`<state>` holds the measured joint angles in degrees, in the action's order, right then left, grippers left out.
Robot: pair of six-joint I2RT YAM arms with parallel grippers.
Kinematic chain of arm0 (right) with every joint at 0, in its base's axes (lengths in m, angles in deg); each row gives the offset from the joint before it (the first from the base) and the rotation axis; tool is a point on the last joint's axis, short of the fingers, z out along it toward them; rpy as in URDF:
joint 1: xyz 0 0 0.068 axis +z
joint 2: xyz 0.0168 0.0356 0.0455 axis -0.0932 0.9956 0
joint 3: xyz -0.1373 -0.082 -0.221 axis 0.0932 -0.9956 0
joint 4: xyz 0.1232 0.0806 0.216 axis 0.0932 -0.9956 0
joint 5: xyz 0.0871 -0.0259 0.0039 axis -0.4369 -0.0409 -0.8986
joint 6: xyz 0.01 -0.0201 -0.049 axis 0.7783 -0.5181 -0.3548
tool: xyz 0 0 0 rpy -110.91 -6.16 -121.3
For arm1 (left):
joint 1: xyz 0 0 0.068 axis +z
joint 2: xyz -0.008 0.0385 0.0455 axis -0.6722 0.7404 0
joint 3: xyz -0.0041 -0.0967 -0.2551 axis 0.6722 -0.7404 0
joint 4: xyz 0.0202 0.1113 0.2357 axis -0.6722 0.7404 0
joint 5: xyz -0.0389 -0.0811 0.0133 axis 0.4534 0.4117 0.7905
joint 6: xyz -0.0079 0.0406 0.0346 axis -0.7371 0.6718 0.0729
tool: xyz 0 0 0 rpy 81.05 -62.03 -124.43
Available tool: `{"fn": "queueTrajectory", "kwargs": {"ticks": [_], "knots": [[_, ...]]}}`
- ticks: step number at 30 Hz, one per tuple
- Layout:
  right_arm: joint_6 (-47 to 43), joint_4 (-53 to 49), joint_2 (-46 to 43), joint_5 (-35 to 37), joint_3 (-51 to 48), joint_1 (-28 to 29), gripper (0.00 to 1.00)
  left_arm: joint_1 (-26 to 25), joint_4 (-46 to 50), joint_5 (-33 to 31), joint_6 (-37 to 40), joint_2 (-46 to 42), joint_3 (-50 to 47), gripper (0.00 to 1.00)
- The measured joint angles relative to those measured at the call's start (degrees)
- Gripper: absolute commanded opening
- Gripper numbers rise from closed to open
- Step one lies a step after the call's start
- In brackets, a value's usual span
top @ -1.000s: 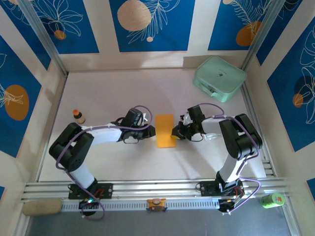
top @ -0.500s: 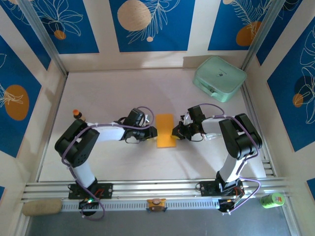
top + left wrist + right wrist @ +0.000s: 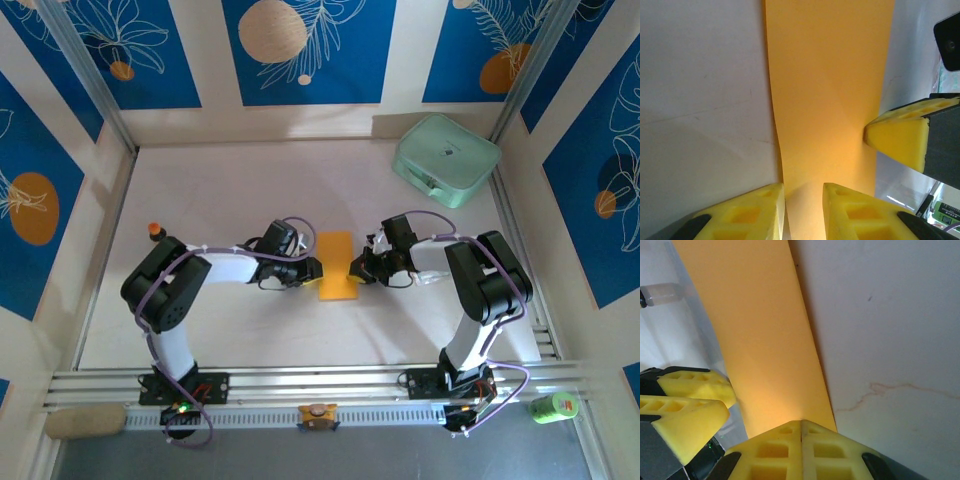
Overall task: Fold a paper plane with a square sheet of paper (pick it up from the middle)
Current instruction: Third fold the triangle at the center of the table.
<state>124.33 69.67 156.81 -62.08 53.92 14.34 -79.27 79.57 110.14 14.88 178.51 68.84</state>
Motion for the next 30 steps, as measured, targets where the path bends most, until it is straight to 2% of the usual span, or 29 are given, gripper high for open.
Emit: {"fn": "queueTrajectory", "kwargs": {"ticks": [18, 24, 30], "knots": [[0.0, 0.0, 0.0, 0.0, 0.0, 0.0, 0.05, 0.0, -1.4, 0.7, -1.7, 0.9, 0.1, 0.25], [0.0, 0.0, 0.0, 0.0, 0.0, 0.0, 0.05, -0.2, -2.2, 0.7, -1.9, 0.9, 0.1, 0.22], [0.0, 0.0, 0.0, 0.0, 0.0, 0.0, 0.06, -0.3, -2.4, 0.7, -1.9, 0.9, 0.1, 0.14]]}}
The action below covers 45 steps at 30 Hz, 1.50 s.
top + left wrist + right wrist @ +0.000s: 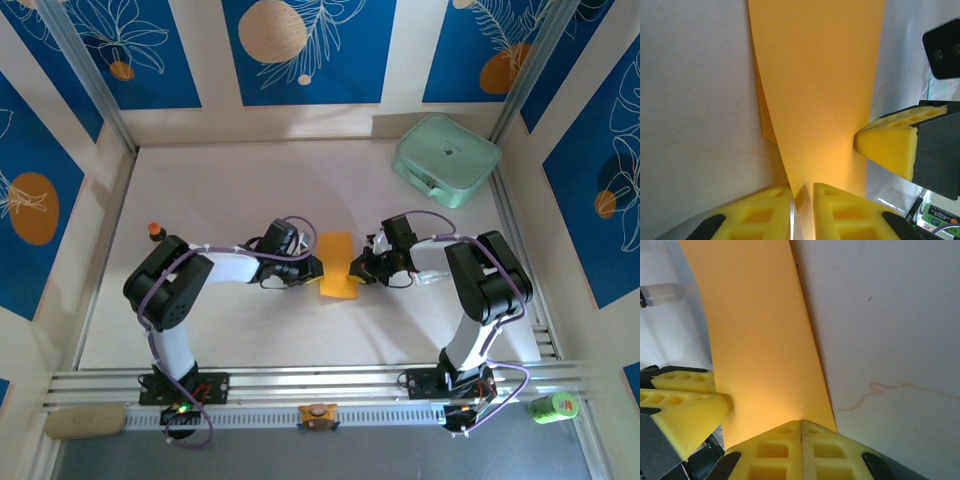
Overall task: Fold a paper plane with a square sheet of paper (pick it up from the middle)
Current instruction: Third fold the triangle at the center of the table.
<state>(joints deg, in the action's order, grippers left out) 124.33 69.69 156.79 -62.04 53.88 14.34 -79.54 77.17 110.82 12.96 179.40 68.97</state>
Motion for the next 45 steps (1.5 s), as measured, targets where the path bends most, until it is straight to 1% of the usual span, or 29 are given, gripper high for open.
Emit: {"fn": "queueTrajectory", "kwargs": {"ticks": [2, 4, 9, 11, 13, 14, 18, 21, 23, 25, 26, 30, 33, 40, 45], "knots": [[0.0, 0.3, -0.1, 0.0, -0.2, 0.0, 0.06, 0.0, 0.0, 0.0, 0.0, 0.0, 0.0, 0.07], [-0.1, 1.4, -0.5, 0.1, -1.0, 0.0, 0.09, 0.0, 0.0, 0.0, 0.0, 0.0, 0.0, 0.02], [-0.9, 3.0, -3.0, 0.5, -3.3, 0.0, 0.16, 0.0, 1.7, -0.1, 0.2, -1.1, -0.1, 0.00], [-1.4, 3.1, -5.4, 1.0, -4.5, 0.0, 0.27, 0.0, 1.9, -0.1, 0.2, -2.3, -0.3, 0.00], [-2.3, 3.3, -9.2, 2.3, -5.6, 0.5, 0.41, 0.0, 1.8, 0.0, 0.2, -3.8, -0.9, 0.00], [-3.0, 3.2, -11.6, 3.4, -6.0, 0.9, 0.44, 0.0, 1.8, 0.0, 0.1, -4.4, -1.2, 0.00], [-5.4, 3.0, -21.6, 9.6, -6.3, 4.8, 0.43, 0.2, 1.7, 0.0, -0.2, -6.4, -2.3, 0.00], [-8.1, 4.1, -26.8, 14.1, -6.8, 8.0, 0.45, 0.2, 1.7, 0.0, -0.5, -6.7, -2.9, 0.00], [-10.8, 6.2, -29.6, 17.6, -8.5, 10.8, 0.47, 0.3, 1.7, 0.0, -0.8, -6.8, -3.2, 0.00], [-15.1, 9.4, -31.9, 22.2, -11.7, 15.1, 0.51, 0.3, 1.7, 0.0, -1.3, -6.8, -3.3, 0.00], [-17.7, 10.8, -32.4, 23.3, -13.2, 17.1, 0.52, 0.3, 1.7, 0.0, -1.4, -6.8, -3.3, 0.00], [-30.9, 13.5, -32.1, 27.5, -17.4, 25.9, 0.52, 0.4, 1.5, 0.0, -1.8, -7.1, -3.5, 0.00], [-38.2, 15.1, -30.8, 31.8, -18.0, 30.3, 0.52, 0.4, 1.5, 0.0, -1.9, -7.6, -3.9, 0.00], [-49.5, 20.6, -27.1, 42.5, -18.4, 37.9, 0.53, 0.4, 0.4, 0.0, -3.0, -7.9, -4.6, 0.00], [-53.5, 23.5, -24.6, 48.8, -18.8, 41.4, 0.53, 0.4, -0.6, 0.0, -3.4, -8.0, -5.2, 0.00]]}}
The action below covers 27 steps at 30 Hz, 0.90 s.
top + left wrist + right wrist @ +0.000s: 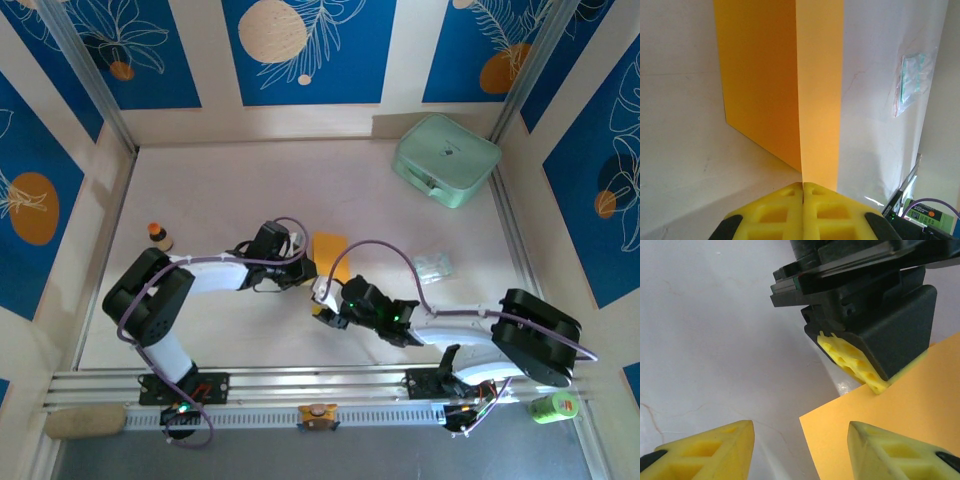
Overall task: Fold a paper plane with a square sheet of paper (pick it up from the middle)
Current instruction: Third fold the triangle at the center of the table.
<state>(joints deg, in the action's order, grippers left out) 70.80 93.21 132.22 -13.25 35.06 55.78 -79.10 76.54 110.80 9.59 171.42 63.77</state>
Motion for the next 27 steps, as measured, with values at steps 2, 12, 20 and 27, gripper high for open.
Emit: {"fn": "queueTrajectory", "kwargs": {"ticks": [2, 12, 20, 27], "knots": [[-1.0, 1.1, 1.6, 2.5, 0.0, 0.8, 0.53, 0.0, -0.1, 0.0, -0.1, 0.0, -0.1, 0.00], [-2.3, 6.7, 10.6, 9.8, 0.1, 2.1, 0.50, 0.0, -1.0, 0.0, -1.1, -0.1, -0.4, 0.00], [-2.8, 9.3, 14.0, 14.6, 0.3, 3.3, 0.42, 0.0, -1.1, 0.0, -1.1, -0.1, -0.5, 0.00], [-1.7, 10.1, 12.4, 15.9, 0.2, 3.4, 0.37, 0.0, -1.1, 0.0, -1.1, -0.1, -0.5, 0.01]]}}
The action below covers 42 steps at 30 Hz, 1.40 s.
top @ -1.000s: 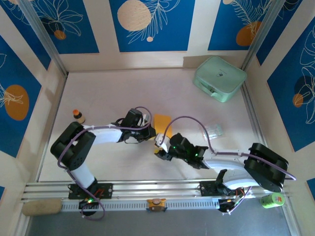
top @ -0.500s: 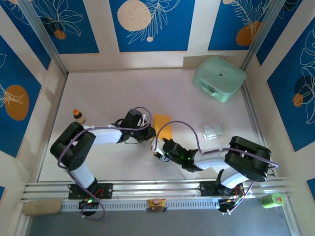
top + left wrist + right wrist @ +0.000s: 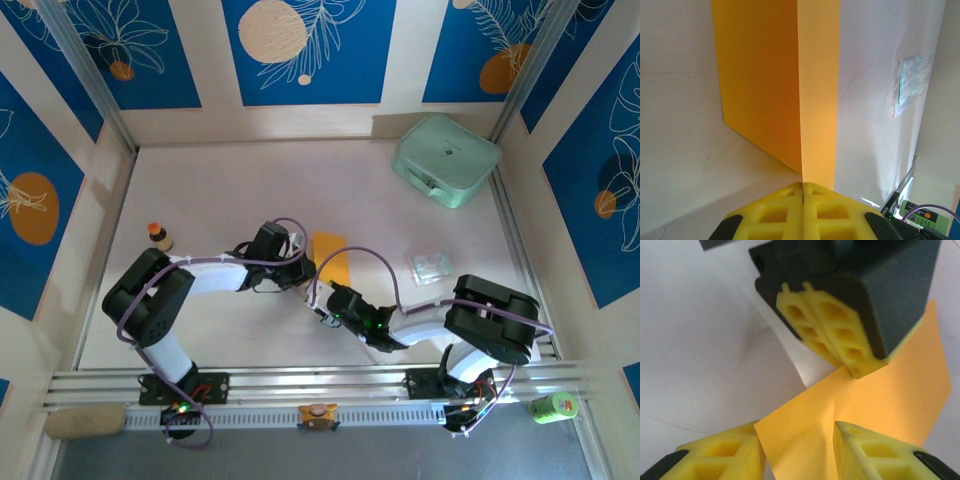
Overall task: Fold a paper plane with a square sheet of paper (pick it up from the middle)
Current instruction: Third fold the triangle at the center of the table.
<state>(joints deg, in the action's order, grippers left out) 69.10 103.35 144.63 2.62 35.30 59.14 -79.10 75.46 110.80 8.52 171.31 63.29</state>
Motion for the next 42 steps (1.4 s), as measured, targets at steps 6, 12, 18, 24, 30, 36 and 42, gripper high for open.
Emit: {"fn": "queueTrajectory", "kwargs": {"ticks": [6, 12, 18, 24, 30, 36, 42], "knots": [[1.2, 0.1, -1.4, -0.1, 0.0, 0.0, 0.29, 0.0, 0.0, 0.0, 0.0, 0.0, 0.0, 0.01], [1.7, 0.0, -1.4, -0.1, -0.1, 0.0, 0.21, 0.0, 0.0, 0.0, 0.0, 0.0, 0.0, 0.01], [2.6, 0.0, -1.9, -0.1, -0.2, 0.0, 0.08, 0.0, 0.0, 0.0, 0.0, 0.0, 0.0, 0.01], [3.9, -1.1, -3.0, -0.9, -0.2, -0.5, 0.01, 0.0, 0.2, -0.3, 0.3, 0.0, 0.0, 0.23], [8.5, -3.5, -5.3, -6.2, -0.2, -2.9, 0.01, 0.0, 5.5, -2.5, 2.5, -2.1, 0.0, 0.41], [12.8, -7.2, -6.4, -12.8, 0.0, -5.5, 0.01, 0.1, 12.4, -7.6, 5.4, -9.5, 0.0, 0.51], [17.0, -12.6, -8.3, -18.3, 1.0, -8.5, 0.01, 0.4, 16.7, -12.6, 7.8, -13.8, 0.2, 0.51]]}}
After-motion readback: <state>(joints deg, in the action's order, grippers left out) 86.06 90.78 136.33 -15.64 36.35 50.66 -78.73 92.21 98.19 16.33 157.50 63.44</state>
